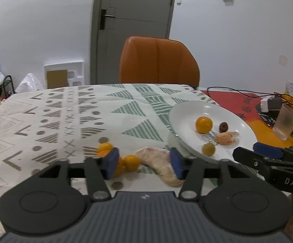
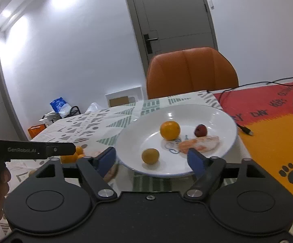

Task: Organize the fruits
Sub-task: 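Move both grippers back toward the remaining fruit on the tablecloth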

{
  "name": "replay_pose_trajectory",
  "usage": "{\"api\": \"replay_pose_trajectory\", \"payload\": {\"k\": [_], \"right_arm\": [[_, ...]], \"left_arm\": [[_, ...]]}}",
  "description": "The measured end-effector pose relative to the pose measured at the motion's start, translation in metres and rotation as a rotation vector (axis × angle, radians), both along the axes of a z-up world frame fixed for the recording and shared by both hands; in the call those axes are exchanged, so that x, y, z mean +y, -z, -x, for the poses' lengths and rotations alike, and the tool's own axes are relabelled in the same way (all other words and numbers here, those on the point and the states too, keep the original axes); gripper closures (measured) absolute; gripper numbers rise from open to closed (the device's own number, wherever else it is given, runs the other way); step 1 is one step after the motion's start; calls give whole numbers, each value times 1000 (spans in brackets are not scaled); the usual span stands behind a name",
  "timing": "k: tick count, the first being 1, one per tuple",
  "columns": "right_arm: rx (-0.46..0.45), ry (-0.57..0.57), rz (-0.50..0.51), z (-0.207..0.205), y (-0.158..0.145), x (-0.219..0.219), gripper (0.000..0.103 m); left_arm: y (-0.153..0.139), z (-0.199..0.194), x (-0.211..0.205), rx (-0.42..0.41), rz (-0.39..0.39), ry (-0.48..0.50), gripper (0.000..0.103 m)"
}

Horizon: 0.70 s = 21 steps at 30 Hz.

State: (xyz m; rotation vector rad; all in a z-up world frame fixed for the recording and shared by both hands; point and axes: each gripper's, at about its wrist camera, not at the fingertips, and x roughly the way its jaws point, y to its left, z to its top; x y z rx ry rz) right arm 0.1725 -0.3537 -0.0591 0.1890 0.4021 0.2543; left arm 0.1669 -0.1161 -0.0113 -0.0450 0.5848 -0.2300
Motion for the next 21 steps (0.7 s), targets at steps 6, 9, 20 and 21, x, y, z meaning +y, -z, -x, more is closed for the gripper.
{"api": "replay_pose_trajectory", "payload": {"k": [6, 9, 20, 21], "right_arm": [[-27, -19, 18, 1, -5, 16, 5], [-27, -30, 21, 1, -6, 21, 2], [-17, -69, 27, 3, -9, 40, 0], [-17, -72, 28, 4, -9, 41, 0]], "left_arm": [[-2, 7, 22, -4, 4, -60, 33], [-2, 10, 31, 0, -2, -83, 30], [2, 22, 54, -1, -6, -143, 22], [2, 23, 55, -1, -5, -147, 23]]}}
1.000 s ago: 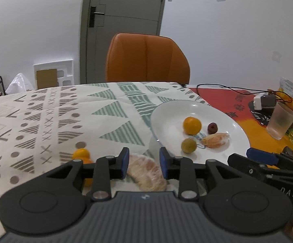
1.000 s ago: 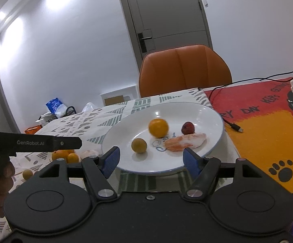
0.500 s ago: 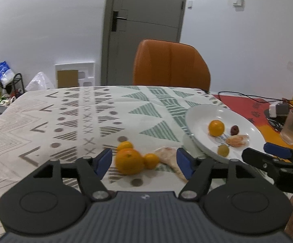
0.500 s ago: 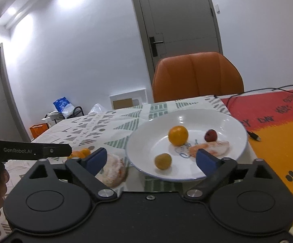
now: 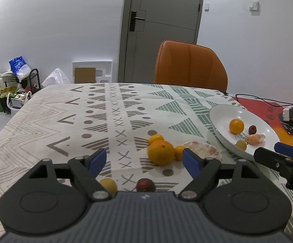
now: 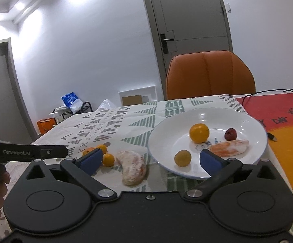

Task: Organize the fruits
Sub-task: 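Move both grippers back toward the remaining fruit on the tablecloth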

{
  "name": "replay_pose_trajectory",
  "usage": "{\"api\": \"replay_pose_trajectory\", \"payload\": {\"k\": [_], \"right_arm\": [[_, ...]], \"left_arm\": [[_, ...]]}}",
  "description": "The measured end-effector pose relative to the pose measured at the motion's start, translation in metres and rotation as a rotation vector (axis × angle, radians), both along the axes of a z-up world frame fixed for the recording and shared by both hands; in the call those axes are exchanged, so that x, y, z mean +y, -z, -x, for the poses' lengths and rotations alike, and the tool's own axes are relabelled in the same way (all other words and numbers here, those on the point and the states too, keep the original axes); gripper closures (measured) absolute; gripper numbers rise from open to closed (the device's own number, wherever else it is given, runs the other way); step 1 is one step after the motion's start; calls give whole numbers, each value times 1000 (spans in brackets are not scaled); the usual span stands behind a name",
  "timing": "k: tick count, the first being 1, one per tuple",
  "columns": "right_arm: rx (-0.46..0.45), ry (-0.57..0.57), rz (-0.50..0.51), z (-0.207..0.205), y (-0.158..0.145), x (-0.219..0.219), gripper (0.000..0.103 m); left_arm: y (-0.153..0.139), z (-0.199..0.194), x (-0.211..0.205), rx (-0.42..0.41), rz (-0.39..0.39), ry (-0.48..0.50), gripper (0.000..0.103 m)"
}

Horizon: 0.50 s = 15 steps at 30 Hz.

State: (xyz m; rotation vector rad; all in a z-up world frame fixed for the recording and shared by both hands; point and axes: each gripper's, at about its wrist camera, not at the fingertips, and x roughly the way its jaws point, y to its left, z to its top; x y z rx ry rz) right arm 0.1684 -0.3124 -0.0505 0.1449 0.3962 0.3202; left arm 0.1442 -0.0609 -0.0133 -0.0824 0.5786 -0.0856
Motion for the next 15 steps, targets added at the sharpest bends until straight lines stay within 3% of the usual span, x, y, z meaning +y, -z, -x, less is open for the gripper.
{"api": "replay_pose_trajectory", "payload": {"k": [15], "right_arm": [[17, -69, 29, 7, 5, 18, 0]], "left_arm": [[15, 10, 17, 25, 20, -28, 23]]}}
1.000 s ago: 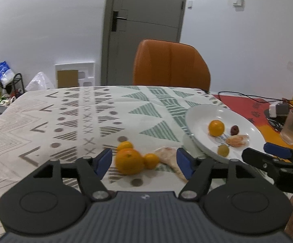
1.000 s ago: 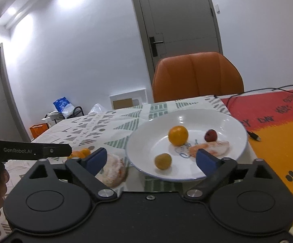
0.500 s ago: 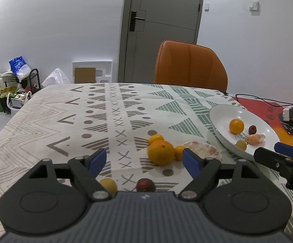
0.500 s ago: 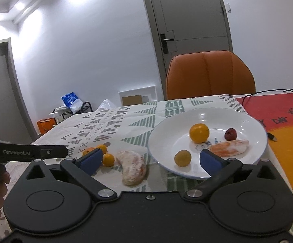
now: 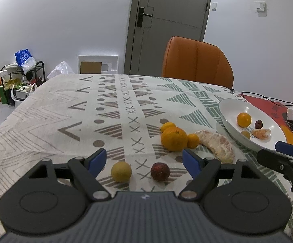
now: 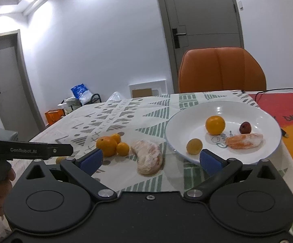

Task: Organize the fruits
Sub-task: 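Move both grippers back toward the remaining fruit on the tablecloth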

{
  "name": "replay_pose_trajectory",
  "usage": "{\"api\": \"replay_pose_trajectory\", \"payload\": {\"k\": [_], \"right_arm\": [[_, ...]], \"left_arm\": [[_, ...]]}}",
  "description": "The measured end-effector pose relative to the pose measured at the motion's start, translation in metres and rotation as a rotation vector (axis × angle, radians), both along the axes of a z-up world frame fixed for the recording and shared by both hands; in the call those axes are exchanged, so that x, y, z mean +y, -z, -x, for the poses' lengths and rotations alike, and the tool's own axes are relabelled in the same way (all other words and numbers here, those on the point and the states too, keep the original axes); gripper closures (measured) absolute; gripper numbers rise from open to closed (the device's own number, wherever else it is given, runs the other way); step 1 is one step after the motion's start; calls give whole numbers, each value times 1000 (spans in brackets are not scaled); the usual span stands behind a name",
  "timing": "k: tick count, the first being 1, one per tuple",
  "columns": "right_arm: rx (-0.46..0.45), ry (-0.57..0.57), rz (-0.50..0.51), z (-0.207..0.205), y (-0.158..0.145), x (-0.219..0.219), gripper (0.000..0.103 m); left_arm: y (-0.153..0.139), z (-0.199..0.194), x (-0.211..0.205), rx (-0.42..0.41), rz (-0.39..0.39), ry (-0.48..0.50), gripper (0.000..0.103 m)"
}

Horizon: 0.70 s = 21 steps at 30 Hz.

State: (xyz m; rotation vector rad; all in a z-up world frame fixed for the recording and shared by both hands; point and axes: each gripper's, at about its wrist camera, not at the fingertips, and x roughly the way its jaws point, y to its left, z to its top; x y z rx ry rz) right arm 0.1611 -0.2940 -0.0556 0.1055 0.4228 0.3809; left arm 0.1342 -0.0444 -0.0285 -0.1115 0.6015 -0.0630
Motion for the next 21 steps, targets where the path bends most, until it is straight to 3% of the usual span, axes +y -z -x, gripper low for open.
{"api": "replay_pose_trajectory", "payload": {"k": [12, 21], "right_arm": [[40, -52, 29, -7, 8, 17, 17], [83, -45, 81, -21, 17, 27, 28]], "left_arm": [[10, -1, 3, 6, 3, 0, 26], [19, -5, 13, 31, 27, -30, 43]]}}
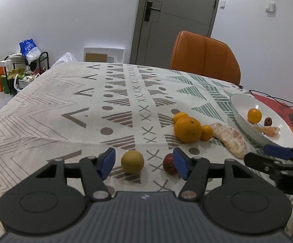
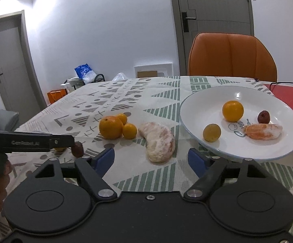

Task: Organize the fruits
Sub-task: 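Move both grippers back toward the remaining fruit on the tablecloth, then grasp the peeled citrus segment with the right gripper while the left grasps a yellow-green fruit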

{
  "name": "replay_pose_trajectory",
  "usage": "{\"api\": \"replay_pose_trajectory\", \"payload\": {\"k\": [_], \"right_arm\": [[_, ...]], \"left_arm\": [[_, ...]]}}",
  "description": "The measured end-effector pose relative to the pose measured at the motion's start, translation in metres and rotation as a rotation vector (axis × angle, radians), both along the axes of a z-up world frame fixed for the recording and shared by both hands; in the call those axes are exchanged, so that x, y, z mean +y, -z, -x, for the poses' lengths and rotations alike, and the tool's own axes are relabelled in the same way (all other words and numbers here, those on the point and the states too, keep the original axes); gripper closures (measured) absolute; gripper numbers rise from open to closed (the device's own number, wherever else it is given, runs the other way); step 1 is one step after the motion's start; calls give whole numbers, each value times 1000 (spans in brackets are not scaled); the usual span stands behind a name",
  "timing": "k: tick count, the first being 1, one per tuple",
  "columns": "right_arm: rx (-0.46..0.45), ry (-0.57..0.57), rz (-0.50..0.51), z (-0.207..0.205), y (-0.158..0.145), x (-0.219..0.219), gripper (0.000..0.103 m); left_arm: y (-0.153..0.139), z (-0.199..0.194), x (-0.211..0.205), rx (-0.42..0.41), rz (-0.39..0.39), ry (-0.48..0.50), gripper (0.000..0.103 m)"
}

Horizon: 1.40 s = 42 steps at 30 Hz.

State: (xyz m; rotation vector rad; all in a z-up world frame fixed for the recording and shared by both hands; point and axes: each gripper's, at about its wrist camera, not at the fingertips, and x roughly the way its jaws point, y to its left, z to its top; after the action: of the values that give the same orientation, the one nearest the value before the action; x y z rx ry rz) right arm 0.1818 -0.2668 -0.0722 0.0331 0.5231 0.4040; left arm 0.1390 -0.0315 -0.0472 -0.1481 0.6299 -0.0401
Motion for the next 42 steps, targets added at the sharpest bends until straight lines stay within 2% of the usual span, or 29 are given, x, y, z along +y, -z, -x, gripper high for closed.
{"api": "replay_pose_trajectory", "payload": {"k": [4, 17, 22, 25, 26, 31, 34, 42], "right_arm": [[13, 22, 70, -9, 4, 9, 32], [33, 27, 157, -27, 9, 23, 34], [42, 8, 166, -30, 10, 27, 45], [49, 12, 160, -31, 11, 26, 58], [46, 20, 161, -31, 11, 25, 66], [38, 1, 161, -27, 10, 24, 67], [39, -16, 156, -23, 10, 24, 68], [64, -64, 113, -3, 7, 18, 68]], "left_arm": [[-1, -1, -1, -5, -3, 7, 49], [-2, 2, -7, 10, -3, 49, 49], [-1, 3, -4, 30, 24, 64, 49], [0, 5, -7, 25, 13, 74, 50], [0, 6, -7, 23, 16, 76, 53], [-3, 8, -7, 15, 28, 97, 83], [-3, 9, -7, 21, 31, 102, 91], [2, 11, -6, 40, 26, 91, 93]]}}
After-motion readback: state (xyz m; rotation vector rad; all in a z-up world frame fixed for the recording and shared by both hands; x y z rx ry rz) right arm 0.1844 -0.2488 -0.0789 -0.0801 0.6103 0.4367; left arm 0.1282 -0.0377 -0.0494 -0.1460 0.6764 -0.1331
